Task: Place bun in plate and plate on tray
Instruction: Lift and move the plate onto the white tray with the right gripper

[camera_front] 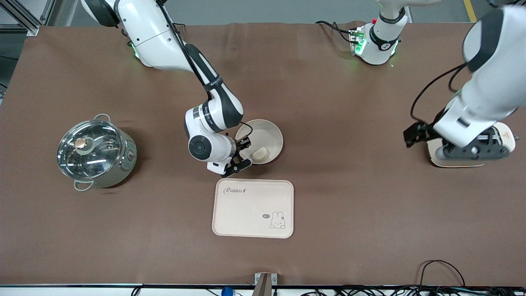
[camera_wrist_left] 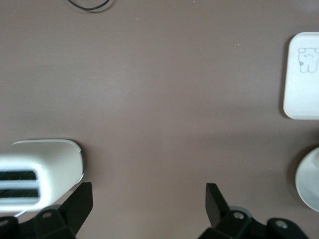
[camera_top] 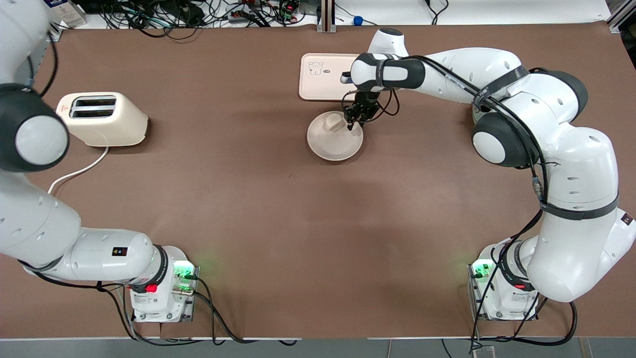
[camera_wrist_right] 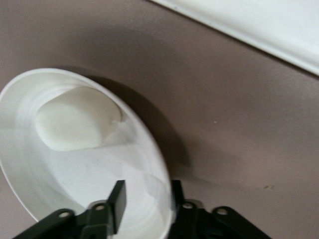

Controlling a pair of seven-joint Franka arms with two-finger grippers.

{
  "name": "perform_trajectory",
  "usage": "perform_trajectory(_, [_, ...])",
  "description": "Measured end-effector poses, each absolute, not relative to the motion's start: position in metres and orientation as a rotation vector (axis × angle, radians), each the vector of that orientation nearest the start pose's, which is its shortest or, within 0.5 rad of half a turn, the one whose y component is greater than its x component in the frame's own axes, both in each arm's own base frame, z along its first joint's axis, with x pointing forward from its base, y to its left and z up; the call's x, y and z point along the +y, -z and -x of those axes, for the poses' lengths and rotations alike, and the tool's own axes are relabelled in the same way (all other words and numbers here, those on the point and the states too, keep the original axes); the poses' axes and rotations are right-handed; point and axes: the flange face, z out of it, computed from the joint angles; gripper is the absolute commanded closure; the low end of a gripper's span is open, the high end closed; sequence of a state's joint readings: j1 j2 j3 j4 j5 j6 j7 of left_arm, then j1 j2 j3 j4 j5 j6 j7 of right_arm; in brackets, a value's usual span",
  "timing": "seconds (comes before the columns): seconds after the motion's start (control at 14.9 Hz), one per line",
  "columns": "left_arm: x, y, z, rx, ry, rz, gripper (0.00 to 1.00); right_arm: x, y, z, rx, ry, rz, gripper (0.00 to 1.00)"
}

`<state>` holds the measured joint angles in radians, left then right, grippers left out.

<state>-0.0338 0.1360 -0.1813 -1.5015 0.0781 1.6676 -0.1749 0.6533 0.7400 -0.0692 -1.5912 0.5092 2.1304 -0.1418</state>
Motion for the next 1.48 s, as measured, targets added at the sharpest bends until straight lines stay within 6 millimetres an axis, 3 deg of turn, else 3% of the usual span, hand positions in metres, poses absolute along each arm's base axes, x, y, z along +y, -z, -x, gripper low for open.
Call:
perform_trajectory(0.2, [-0.097, -0.622, -0.573, 0.101, 0.082, 3.085, 0.00, 0.397, -0.184, -0.550, -0.595, -0.369, 2.753, 0.81])
perform_trajectory(0.4, [-0.074, -0.638, -0.567, 0.068, 0.117, 3.100, 0.00, 0.397, -0.181, -0.550, -0.598, -0.366, 2.754, 0.89])
perform_trajectory(0.81, [-0.077, -0.640, -0.549, 0.077, 0.125, 3.093, 0.00, 0.398, -0.187, -0.555, -0.585, -0.345, 2.752, 0.98])
perform_trajectory(1.01, [-0.070, -0.631, -0.550, 0.057, 0.113, 3.099, 0.00, 0.401, -0.207, -0.572, -0.469, -0.296, 2.763, 0.99])
perform_trajectory(1.21, [-0.067, -0.630, -0.551, 0.048, 0.116, 3.102, 0.00, 0.408, -0.246, -0.595, -0.338, -0.224, 2.763, 0.99])
perform_trajectory(1.34, [-0.068, -0.631, -0.552, 0.048, 0.126, 3.103, 0.00, 0.395, -0.269, -0.619, -0.254, -0.161, 2.755, 0.99])
perform_trajectory(1.48, [-0.069, -0.632, -0.552, 0.048, 0.126, 3.115, 0.00, 0.368, -0.279, -0.648, -0.167, -0.114, 2.732, 0.99])
